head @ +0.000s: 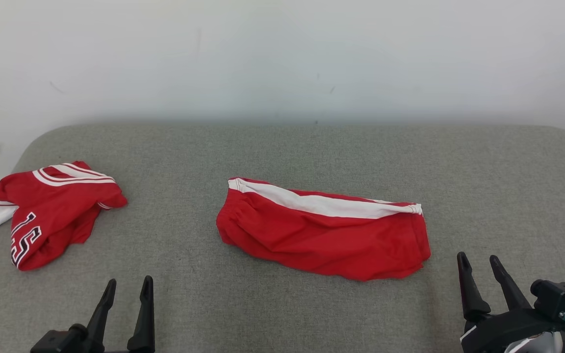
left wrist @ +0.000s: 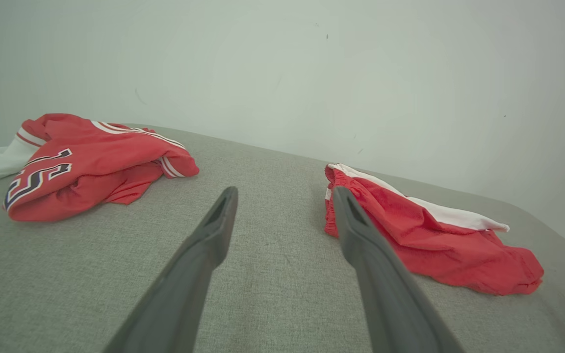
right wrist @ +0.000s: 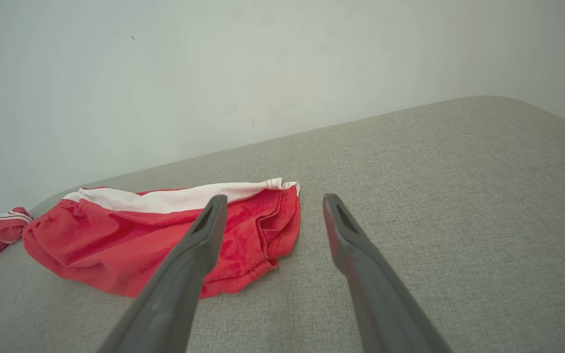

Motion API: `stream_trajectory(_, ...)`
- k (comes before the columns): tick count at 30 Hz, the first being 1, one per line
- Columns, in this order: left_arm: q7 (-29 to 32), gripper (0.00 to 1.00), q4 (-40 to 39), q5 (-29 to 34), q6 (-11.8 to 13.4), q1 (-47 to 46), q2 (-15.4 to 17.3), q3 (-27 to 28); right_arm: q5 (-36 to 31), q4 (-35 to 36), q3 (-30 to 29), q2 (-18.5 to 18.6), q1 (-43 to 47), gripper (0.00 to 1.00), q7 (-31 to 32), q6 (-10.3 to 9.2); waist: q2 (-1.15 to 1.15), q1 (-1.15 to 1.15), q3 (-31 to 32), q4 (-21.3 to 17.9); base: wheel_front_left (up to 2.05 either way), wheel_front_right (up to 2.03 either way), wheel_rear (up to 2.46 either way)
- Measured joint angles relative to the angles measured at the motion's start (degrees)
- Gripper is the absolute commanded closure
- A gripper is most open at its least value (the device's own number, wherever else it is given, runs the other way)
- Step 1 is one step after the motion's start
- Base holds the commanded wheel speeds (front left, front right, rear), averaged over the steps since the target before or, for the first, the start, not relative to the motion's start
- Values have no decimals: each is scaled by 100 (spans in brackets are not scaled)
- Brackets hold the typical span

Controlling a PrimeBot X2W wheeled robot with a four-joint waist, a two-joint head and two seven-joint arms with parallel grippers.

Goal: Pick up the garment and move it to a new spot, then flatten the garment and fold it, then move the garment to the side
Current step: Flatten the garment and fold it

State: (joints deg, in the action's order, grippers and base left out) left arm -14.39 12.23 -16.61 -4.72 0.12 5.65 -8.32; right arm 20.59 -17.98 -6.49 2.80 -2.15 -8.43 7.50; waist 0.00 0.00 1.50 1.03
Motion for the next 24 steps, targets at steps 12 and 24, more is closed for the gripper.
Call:
stream_trajectory(12, -3, 0, -12, -51, -8, -1, 12, -57, 204, -65, -7, 0, -143, 0, 12, 0, 0, 1, -69, 42, 0, 0, 0)
stream_trajectory(24, -30, 0, -34, -114, 10, -16, -8, -120, -495, 124, -330, -5, -808, 0, 1985, 0, 0, 1, -185, 26, 0, 0, 0)
